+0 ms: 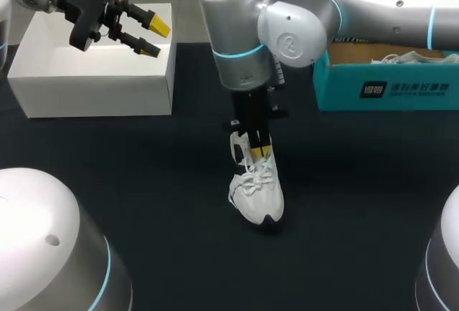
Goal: Take the shoe out of the shoebox, open the shoe tongue, remove and reinsert the insole, then place the shoe into the shoebox
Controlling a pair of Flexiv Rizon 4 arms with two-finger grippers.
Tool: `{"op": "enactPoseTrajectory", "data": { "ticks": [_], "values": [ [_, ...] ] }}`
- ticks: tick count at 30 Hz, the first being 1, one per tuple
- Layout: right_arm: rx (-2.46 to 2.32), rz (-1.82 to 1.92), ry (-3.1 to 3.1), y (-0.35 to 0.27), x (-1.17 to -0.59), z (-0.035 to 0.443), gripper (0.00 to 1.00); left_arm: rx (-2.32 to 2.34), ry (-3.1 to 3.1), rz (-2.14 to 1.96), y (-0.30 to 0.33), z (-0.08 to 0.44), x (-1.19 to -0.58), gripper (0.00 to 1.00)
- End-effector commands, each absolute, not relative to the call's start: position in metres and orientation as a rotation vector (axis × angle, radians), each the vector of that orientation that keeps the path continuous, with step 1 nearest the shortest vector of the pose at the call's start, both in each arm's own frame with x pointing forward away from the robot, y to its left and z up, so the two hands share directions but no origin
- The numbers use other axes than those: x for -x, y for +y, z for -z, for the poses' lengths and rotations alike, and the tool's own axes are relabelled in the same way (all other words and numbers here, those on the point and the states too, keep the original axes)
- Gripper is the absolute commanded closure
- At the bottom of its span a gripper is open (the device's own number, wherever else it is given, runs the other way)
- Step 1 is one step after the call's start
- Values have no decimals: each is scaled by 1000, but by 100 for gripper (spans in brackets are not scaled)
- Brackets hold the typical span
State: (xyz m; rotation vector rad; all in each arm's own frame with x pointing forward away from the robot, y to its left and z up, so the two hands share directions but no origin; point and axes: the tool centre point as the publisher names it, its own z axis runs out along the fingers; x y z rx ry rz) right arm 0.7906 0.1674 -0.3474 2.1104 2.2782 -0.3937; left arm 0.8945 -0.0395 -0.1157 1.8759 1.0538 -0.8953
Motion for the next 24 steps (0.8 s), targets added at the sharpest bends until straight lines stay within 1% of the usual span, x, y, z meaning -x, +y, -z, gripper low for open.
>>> {"op": "enactPoseTrajectory", "data": {
  "ticks": [1,6,19,24],
  "values": [
    [-2106,378,2260,172,-794,342,100,-1880,1055,894,-39,115,-895,0],
    [-2060,328,2239,172,-797,325,100,-1880,1055,894,-39,115,-895,0],
    [-1999,260,2303,172,-828,341,100,-1880,1055,894,-39,115,-895,0],
    [-1930,189,2346,176,-821,328,100,-1880,1055,894,-39,115,-895,0]
  ]
}}
